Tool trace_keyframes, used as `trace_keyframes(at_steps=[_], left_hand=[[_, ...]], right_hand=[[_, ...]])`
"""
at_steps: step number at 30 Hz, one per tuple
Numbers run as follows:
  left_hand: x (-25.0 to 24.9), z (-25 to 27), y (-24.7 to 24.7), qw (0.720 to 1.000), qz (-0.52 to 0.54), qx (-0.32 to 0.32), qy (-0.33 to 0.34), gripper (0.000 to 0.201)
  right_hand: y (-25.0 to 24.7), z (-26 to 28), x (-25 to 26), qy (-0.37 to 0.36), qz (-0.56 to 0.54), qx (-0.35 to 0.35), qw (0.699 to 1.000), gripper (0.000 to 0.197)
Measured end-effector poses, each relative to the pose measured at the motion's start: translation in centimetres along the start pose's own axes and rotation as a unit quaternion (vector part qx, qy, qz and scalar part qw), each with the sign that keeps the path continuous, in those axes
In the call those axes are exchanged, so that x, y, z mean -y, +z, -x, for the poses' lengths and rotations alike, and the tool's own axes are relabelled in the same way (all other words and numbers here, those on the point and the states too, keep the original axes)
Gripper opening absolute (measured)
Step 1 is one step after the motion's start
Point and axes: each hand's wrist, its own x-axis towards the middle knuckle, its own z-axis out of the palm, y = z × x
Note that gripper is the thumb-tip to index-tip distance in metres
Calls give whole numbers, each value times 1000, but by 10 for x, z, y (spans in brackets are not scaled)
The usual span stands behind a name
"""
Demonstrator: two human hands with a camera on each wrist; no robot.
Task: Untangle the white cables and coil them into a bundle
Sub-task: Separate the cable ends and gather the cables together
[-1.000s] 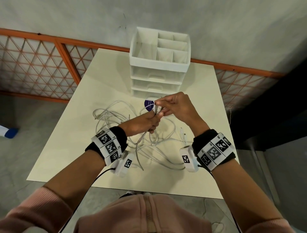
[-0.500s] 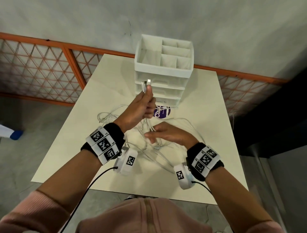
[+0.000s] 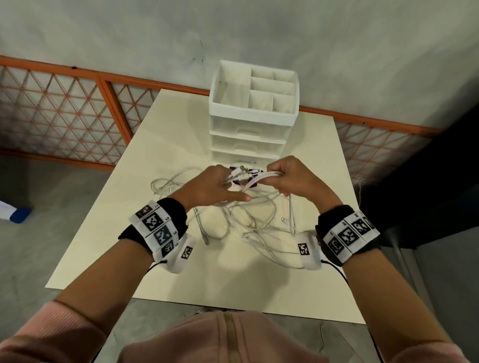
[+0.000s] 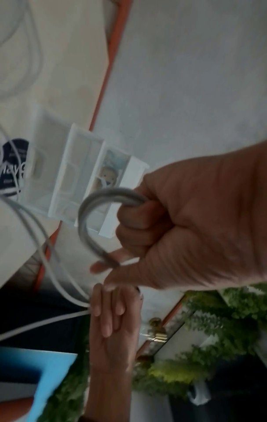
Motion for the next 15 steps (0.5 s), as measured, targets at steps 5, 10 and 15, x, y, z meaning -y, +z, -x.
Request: trace_keyframes(at_steps=[5,10,15], left_hand=[[8,-10,-8,988,65,-137,26,26],[13,-16,-14,964,83,-244,63,26],[10,-12,-18,917,169,-358,58,21]], right_hand=[[-11,0,-1,16,-52,-1,999,41],[1,0,-34,53,-62,30,996,27],[5,2,-69,91,13,26,995,33]])
